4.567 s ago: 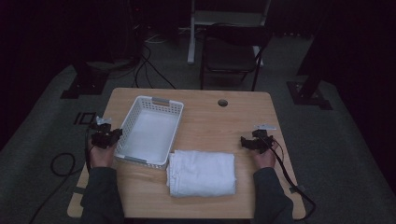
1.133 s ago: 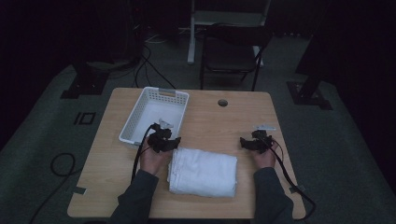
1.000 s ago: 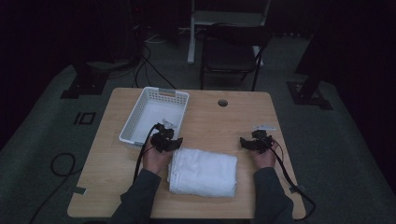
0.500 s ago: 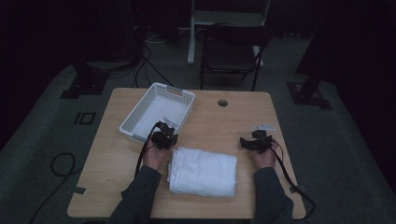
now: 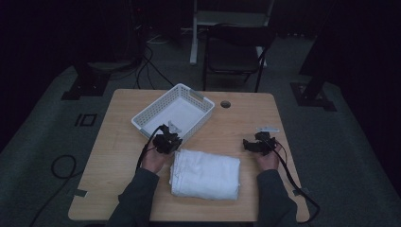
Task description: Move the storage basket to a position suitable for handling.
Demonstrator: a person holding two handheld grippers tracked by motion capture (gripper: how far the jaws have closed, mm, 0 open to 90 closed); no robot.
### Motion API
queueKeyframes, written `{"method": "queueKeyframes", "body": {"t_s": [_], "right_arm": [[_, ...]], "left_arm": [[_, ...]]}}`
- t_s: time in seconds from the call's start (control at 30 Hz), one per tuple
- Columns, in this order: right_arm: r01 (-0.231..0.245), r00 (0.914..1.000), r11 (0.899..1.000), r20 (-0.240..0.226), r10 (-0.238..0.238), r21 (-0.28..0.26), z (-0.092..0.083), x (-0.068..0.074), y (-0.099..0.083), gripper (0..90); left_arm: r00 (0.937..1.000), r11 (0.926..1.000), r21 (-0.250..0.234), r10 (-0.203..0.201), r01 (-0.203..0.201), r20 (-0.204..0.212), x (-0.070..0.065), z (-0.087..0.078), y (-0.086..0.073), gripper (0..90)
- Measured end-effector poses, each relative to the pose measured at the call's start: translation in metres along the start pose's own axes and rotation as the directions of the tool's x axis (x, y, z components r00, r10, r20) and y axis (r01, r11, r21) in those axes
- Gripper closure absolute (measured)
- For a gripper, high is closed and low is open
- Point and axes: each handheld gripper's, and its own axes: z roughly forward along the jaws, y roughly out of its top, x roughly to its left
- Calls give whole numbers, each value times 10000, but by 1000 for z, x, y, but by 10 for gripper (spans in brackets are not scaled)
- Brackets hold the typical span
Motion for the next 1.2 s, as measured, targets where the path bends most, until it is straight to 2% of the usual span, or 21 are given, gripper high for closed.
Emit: {"method": "queueKeyframes", "body": {"t_s": [0.07, 0.13, 0.17, 0.23, 0.3, 0.33, 0.43, 0.5, 0.57, 0.63, 0.67, 0.7, 0.73, 0.77, 0.8, 0.9, 0.93, 0.97, 1.0, 1.1, 1.2], "right_arm": [[53, 10000, 10000, -55, -53, -26, -1, 1, 0, 178], [24, 10000, 10000, -33, -24, 4, -3, 3, 1, 260], [22, 10000, 10000, -1, -22, 76, -4, 3, 2, 291], [-29, 10000, 9998, -47, 30, 214, -5, 5, 4, 350], [-124, 9993, 9998, -344, 129, 168, -7, 7, 8, 367], [-124, 9993, 9998, -344, 129, 168, -7, 7, 8, 367], [128, 9987, 9996, -499, -141, -260, -14, 15, 23, 392], [117, 9976, 9989, -680, -148, -454, -16, 17, 31, 436], [95, 9965, 9983, -829, -143, -583, -17, 19, 43, 470], [220, 9946, 9965, -995, -301, -809, -18, 23, 57, 498], [247, 9940, 9957, -1044, -340, -890, -18, 25, 62, 511], [269, 9927, 9949, -1147, -381, -977, -18, 27, 69, 528], [269, 9927, 9949, -1147, -381, -977, -18, 27, 69, 528], [231, 9909, 9940, -1298, -370, -1067, -17, 29, 75, 535], [203, 9894, 9923, -1400, -374, -1220, -14, 34, 88, 542], [382, 9859, 9908, -1568, -585, -1296, -9, 43, 105, 556], [382, 9859, 9908, -1568, -585, -1296, -9, 43, 105, 556], [505, 9844, 9901, -1606, -715, -1308, -7, 47, 110, 561], [690, 9815, 9896, -1693, -900, -1259, 1, 54, 121, 573], [795, 9800, 9927, -1752, -945, -909, 16, 62, 131, 574], [563, 9767, 9950, -2021, -719, -823, 29, 67, 138, 563]], "left_arm": [[9992, 10000, -72, -6, 9, 397, 1, -1, -1, 832], [9963, 9986, -425, -293, 328, 814, 3, -6, -3, 706], [9959, 9982, -473, -337, 378, 838, 5, -9, -3, 654], [9961, 9975, -542, -411, 454, 778, 7, -15, -4, 575], [9963, 9958, -701, -547, 593, 655, 10, -22, -6, 549], [9963, 9958, -701, -547, 593, 655, 10, -22, -6, 547], [9928, 9814, -1505, -1196, 1193, 70, 13, -40, -16, 548], [9872, 9721, -1768, -1588, 1539, -134, 14, -47, -23, 572], [9824, 9700, -1785, -1776, 1649, -575, 14, -51, -28, 578], [9716, 9637, -1843, -2140, 1932, -1009, 15, -52, -33, 578], [9635, 9584, -1881, -2395, 2149, -1194, 16, -52, -36, 577], [9584, 9551, -1869, -2556, 2300, -1267, 17, -52, -38, 577], [9584, 9551, -1869, -2556, 2300, -1267, 17, -52, -38, 576], [9519, 9494, -1984, -2731, 2434, -1391, 17, -52, -42, 576], [9504, 9494, -1941, -2764, 2470, -1426, 18, -52, -43, 560], [9439, 9458, -1846, -2955, 2673, -1473, 20, -52, -45, 542], [9439, 9458, -1846, -2955, 2673, -1473, 20, -52, -45, 542], [9323, 9306, -1848, -3408, 3161, -1213, 22, -52, -47, 542], [9281, 9256, -1866, -3537, 3294, -1161, 22, -52, -48, 546], [9280, 9267, -1860, -3516, 3264, -1234, 20, -52, -49, 546], [9254, 9269, -1849, -3534, 3266, -1369, 19, -52, -48, 543]]}}
